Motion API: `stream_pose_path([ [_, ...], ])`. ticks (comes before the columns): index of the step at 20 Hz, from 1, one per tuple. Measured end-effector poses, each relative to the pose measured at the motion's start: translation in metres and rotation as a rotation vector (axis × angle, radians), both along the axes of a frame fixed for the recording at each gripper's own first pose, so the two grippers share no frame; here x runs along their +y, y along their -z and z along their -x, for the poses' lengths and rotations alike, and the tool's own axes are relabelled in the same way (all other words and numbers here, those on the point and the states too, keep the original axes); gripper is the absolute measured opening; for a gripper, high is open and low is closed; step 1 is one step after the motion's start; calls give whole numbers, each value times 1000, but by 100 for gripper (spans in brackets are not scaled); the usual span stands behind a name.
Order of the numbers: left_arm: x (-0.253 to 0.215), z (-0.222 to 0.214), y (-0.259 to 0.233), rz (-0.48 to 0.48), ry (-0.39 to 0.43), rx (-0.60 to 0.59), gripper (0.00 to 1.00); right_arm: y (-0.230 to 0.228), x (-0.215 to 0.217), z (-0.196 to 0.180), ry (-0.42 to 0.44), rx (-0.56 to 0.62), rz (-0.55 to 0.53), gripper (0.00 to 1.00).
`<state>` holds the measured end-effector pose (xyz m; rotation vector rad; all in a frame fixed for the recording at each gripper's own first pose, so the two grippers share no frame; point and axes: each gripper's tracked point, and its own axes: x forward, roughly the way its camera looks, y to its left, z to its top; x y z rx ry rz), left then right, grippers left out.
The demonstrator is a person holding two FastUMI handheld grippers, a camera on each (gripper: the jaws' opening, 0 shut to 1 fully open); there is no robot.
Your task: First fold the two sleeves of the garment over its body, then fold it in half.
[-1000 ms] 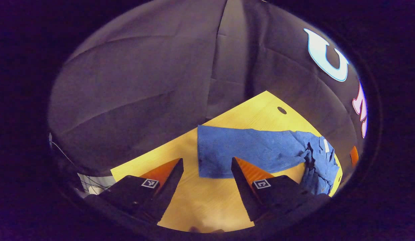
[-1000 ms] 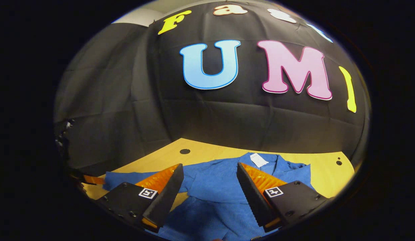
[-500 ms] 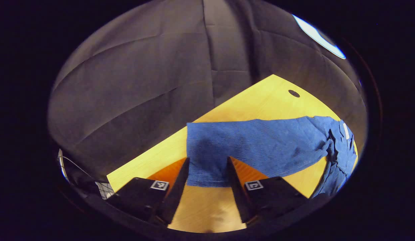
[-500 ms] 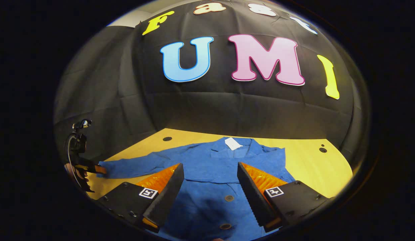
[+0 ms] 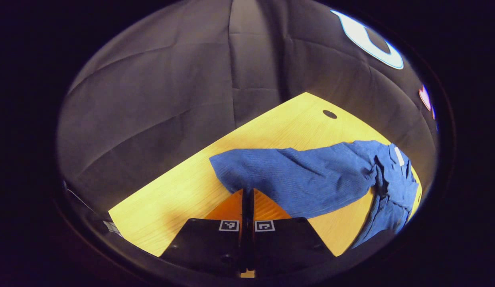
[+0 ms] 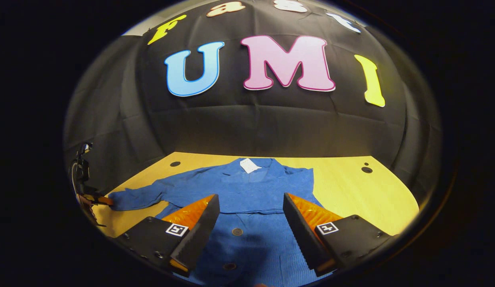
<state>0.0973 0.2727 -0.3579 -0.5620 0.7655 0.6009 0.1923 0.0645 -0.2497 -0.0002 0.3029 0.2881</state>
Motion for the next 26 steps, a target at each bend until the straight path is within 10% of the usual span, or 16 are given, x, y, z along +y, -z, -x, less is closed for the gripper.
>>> stream_pose_path([
  [4, -21, -31, -50, -59, 78, -89, 0, -1, -34, -7, 51, 2, 5, 100],
  [10, -195, -155, -157, -28, 536, -370, 0, 3, -96, -18, 154, 26, -12, 100],
  [17, -392, -227, -128, -80, 950, -318, 0, 15, -174, -17, 255, 70, -4, 100],
  [19, -410, -232, -114, -91, 996, -293, 18, 16, -194, -16, 283, 78, -11, 100],
  [21, -415, -235, -114, -108, 993, -322, 66, 20, -206, -11, 305, 89, -26, 100],
  [26, -398, -209, -147, -105, 961, -509, 82, 44, -217, 27, 352, 148, -39, 98],
])
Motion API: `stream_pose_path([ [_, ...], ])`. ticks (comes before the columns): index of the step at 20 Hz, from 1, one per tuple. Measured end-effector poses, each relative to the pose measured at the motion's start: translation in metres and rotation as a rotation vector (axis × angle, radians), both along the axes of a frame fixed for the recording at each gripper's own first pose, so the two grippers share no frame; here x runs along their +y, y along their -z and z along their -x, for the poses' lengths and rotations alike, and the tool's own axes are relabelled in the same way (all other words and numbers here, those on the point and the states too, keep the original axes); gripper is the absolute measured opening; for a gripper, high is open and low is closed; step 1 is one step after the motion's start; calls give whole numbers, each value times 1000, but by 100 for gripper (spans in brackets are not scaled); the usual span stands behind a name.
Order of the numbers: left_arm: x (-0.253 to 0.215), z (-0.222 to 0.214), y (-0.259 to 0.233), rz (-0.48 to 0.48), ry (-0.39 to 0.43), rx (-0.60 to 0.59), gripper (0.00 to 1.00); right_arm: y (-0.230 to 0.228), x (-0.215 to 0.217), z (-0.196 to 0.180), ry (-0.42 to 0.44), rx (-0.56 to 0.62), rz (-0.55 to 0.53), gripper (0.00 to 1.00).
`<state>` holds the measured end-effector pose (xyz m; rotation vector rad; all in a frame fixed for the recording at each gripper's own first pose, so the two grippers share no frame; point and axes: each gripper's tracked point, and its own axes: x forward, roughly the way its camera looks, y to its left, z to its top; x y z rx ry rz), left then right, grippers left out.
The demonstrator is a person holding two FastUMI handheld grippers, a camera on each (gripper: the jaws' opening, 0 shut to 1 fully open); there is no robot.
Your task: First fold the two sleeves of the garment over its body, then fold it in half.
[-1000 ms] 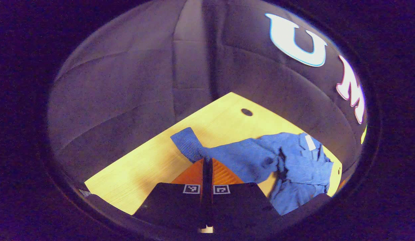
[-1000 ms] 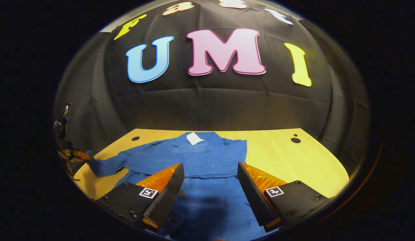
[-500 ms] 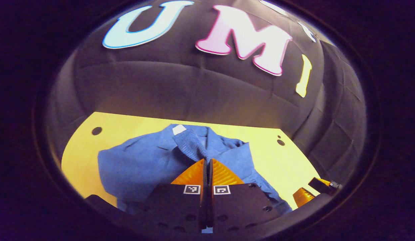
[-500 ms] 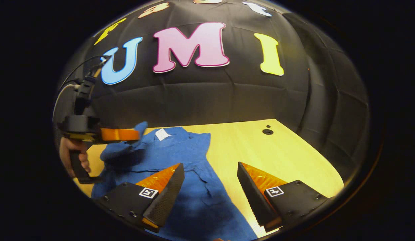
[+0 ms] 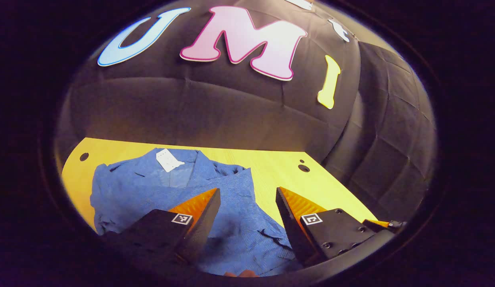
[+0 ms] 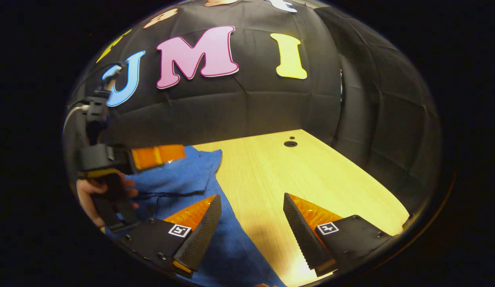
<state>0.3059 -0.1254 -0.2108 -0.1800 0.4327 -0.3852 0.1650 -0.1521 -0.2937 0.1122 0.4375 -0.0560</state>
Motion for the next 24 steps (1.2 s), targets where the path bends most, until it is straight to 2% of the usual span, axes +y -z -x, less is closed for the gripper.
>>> stream_pose_path([
  [2, 42, 37, -8, -22, -59, -36, 82, 16, 7, 23, -5, 56, 6, 98],
  [3, 68, 58, -3, -77, -106, -8, 81, 20, 8, 35, -8, 73, 22, 98],
  [5, 124, 106, 18, -185, -158, 79, 81, 25, 11, 55, -28, 107, 55, 98],
  [8, 185, 191, 57, -220, -222, 239, 81, 33, 10, 83, -53, 155, 115, 98],
  [11, 232, 260, 102, -312, -313, 408, 82, 51, 11, 112, -58, 222, 124, 99],
  [14, 245, 285, 125, -355, -338, 475, 82, 69, 3, 134, -23, 284, 107, 100],
  [17, 244, 300, 134, -313, -363, 525, 82, 77, -5, 141, 22, 307, 99, 100],
  [19, 239, 307, 147, -265, -373, 576, 82, 83, -7, 149, 13, 323, 114, 100],
  [21, 234, 299, 149, -227, -389, 545, 82, 91, -2, 156, -6, 353, 114, 100],
  [24, 231, 306, 153, -255, -363, 553, 82, 90, -1, 151, -5, 336, 114, 98],
])
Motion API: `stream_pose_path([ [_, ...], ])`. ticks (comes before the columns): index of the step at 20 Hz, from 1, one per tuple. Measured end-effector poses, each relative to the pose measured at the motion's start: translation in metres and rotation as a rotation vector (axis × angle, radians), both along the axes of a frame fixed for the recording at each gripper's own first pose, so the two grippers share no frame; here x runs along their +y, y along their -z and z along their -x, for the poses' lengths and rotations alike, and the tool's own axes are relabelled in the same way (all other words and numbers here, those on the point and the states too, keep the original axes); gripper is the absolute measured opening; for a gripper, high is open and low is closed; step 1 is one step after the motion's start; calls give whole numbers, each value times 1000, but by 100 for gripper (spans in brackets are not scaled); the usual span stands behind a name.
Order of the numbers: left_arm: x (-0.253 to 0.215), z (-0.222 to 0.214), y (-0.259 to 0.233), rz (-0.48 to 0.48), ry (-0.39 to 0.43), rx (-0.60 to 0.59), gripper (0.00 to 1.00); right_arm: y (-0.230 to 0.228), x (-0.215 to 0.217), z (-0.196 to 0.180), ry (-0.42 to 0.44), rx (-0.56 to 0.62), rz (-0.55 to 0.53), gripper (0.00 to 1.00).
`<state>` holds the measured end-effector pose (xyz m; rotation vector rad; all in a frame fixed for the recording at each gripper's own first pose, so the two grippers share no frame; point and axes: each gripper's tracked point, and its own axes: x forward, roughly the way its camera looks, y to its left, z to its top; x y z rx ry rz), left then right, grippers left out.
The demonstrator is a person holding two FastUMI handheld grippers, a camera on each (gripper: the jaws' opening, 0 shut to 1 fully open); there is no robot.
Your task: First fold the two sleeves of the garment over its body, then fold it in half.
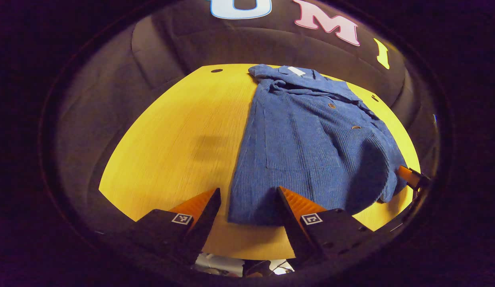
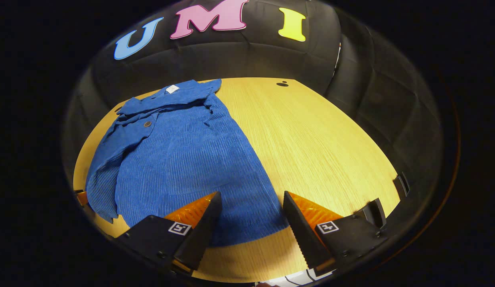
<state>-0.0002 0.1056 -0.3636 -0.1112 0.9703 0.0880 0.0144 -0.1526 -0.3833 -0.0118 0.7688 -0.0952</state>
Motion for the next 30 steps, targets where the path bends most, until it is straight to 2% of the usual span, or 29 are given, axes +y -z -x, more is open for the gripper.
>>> stream_pose_path([
  [1, -4, -1, 0, 5, 18, -1, 83, 2, 4, -1, 1, -2, -21, 99],
  [2, -9, -3, -1, -1, 35, -3, 79, 2, 7, -1, 2, 15, -44, 98],
  [3, -12, -6, -2, 2, 54, -4, 78, 3, 11, -3, 7, 14, -66, 82],
  [5, -20, -11, -3, 13, 55, 0, 63, 4, 17, -8, -11, 30, -71, 55],
  [7, -28, -14, -2, 35, 74, -8, 43, 3, 26, -10, -30, 34, -71, 28],
  [8, -25, -13, -2, 39, 29, -1, 25, 3, 27, -11, -40, 32, -48, 16],
  [9, -27, -17, -4, 65, 1, -3, 8, 3, 29, -13, -73, 33, -23, 12],
  [10, -35, -22, -5, 109, 18, -9, 2, 3, 31, -14, -112, 41, -6, 12],
  [11, -42, -27, -5, 143, 36, -10, 2, 3, 32, -17, -133, 38, -3, 12],
  [12, -46, -32, -5, 172, 33, -10, 0, 2, 35, -17, -145, 40, -26, 3],
  [14, -56, -40, -6, 233, 57, -9, 0, 3, 47, -16, -183, 51, -110, 3],
  [16, -57, -45, -7, 254, 51, -9, 0, -1, 47, -20, -185, 58, -137, 3],
  [20, -57, -62, -31, 294, 49, -78, 0, -34, 57, -44, -188, -9, -171, 2],
  [24, -43, -108, -70, 328, 48, -191, 0, -78, 77, -91, -169, -87, -280, 2],
  [25, -38, -124, -81, 336, 44, -223, 0, -90, 85, -107, -159, -137, -306, 2],
  [30, -26, -198, -130, 331, 66, -375, 0, -149, 113, -184, -208, -296, -322, 2],
])
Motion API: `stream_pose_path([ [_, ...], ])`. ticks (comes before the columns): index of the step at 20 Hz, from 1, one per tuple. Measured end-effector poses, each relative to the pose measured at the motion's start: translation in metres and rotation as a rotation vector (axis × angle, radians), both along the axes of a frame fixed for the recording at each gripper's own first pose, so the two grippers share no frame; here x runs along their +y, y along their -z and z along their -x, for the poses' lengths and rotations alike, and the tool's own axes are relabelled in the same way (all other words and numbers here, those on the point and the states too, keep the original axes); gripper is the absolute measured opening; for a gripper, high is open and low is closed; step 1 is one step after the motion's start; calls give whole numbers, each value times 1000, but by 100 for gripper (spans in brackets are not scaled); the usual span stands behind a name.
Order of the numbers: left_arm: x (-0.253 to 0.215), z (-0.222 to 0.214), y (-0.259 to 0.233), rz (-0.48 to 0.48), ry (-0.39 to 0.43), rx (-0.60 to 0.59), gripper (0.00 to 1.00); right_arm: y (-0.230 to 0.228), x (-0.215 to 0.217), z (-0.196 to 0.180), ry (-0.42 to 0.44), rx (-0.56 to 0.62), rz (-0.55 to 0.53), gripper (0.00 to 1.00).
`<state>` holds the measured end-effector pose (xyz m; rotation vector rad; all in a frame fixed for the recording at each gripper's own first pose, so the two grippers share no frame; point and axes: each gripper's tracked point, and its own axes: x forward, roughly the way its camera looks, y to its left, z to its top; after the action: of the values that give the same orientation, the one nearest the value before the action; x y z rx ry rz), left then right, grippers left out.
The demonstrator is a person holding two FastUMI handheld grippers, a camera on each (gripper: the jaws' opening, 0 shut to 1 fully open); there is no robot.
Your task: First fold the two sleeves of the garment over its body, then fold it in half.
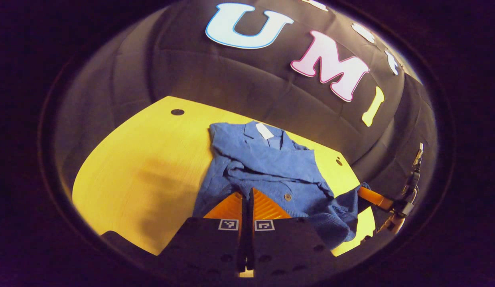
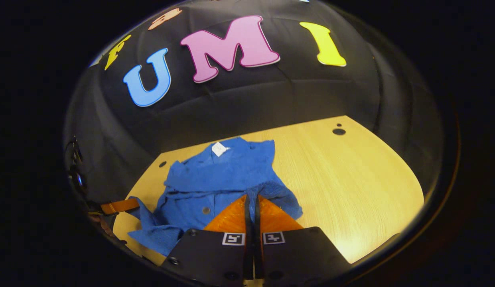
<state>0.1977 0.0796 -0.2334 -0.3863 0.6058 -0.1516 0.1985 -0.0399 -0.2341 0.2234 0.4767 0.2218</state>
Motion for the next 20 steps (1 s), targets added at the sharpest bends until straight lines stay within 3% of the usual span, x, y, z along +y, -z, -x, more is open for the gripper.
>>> stream_pose_path([
  [4, 14, -78, -50, -77, -4, -178, 0, -50, 16, -80, -3, -149, -9, 2],
  [7, 37, -165, -89, -147, -54, -392, 0, -67, 15, -152, 29, -247, 25, 2],
  [10, 62, -241, -90, -210, -110, -508, 0, -59, 10, -217, 89, -290, 54, 2],
  [12, 72, -282, -68, -260, -130, -516, 0, -43, 2, -255, 146, -307, 89, 4],
  [13, 74, -295, -52, -265, -126, -492, 0, -37, -3, -267, 168, -313, 112, 28],
  [14, 71, -302, -38, -265, -124, -451, 6, -30, -6, -276, 180, -316, 129, 51],
  [16, 65, -297, -11, -275, -126, -355, 39, -25, -10, -281, 183, -312, 142, 99],
  [18, 57, -284, -6, -298, -155, -298, 72, -25, -10, -273, 156, -305, 149, 98],
  [20, 57, -269, -28, -332, -201, -327, 81, -36, -11, -250, 130, -319, 167, 98],
])
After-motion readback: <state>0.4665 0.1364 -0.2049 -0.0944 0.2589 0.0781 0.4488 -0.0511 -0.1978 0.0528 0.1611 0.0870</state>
